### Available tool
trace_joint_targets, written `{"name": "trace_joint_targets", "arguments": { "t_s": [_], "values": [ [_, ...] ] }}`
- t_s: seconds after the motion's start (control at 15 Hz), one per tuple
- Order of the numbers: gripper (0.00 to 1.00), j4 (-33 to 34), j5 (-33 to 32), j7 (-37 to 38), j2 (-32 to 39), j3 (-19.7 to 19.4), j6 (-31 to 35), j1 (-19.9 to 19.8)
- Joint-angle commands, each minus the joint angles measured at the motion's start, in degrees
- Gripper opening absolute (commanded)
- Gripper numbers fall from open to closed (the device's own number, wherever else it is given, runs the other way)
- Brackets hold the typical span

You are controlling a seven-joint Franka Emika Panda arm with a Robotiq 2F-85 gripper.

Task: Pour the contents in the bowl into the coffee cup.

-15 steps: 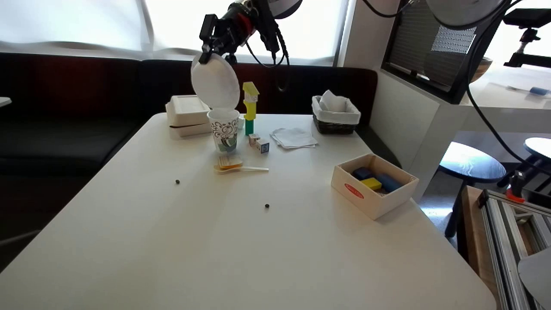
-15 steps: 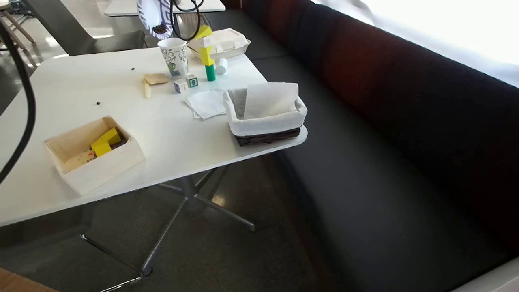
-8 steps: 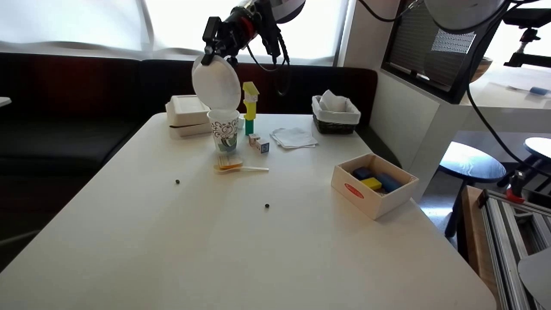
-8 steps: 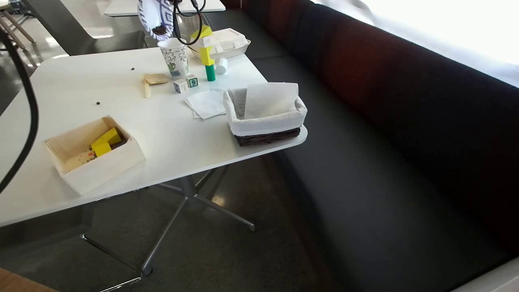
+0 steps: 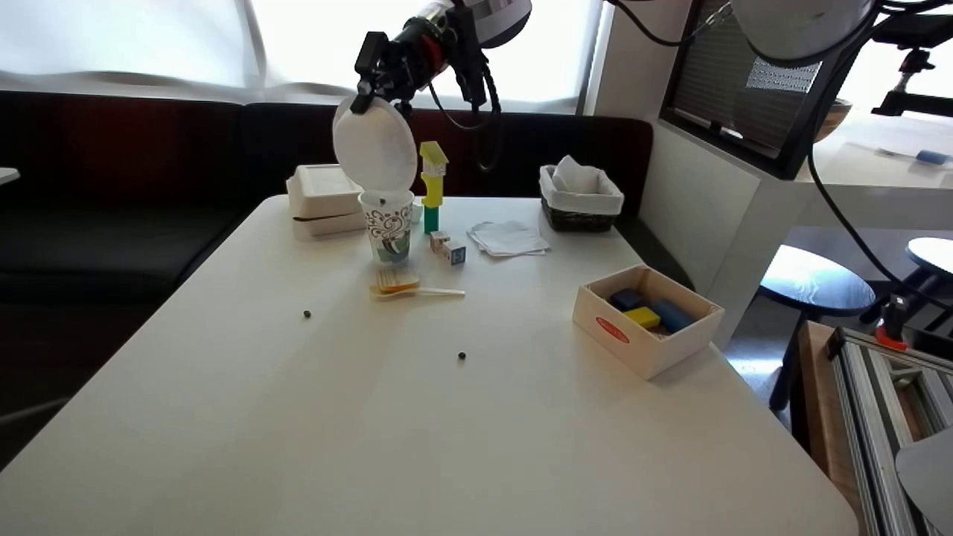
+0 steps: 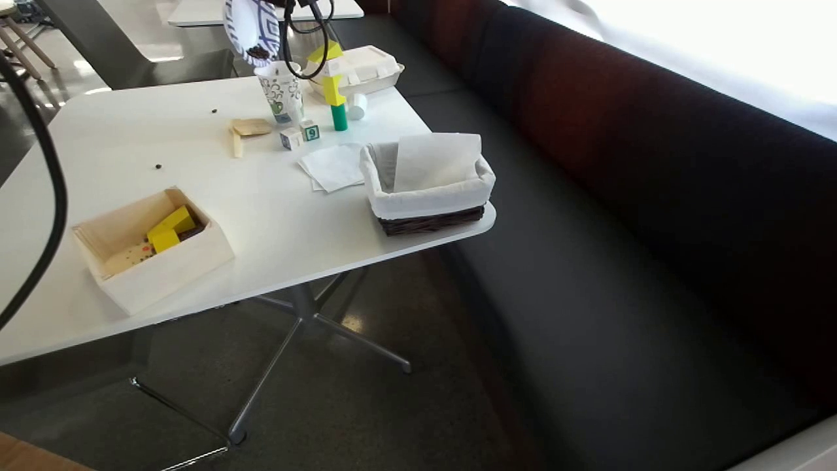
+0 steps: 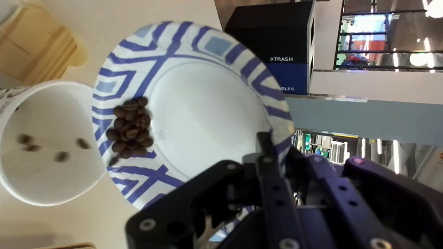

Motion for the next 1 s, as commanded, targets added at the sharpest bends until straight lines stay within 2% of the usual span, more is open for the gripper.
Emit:
{"name": "trace_joint_targets", "arguments": {
  "t_s": [0.0, 0.93],
  "values": [
    [0.02, 1.8, 1.0, -1.0, 1.9, 1.4, -2.5, -0.6],
    [0.02, 2.4, 1.0, -2.5, 3.0, 3.7, -4.7, -2.1]
  ]
}}
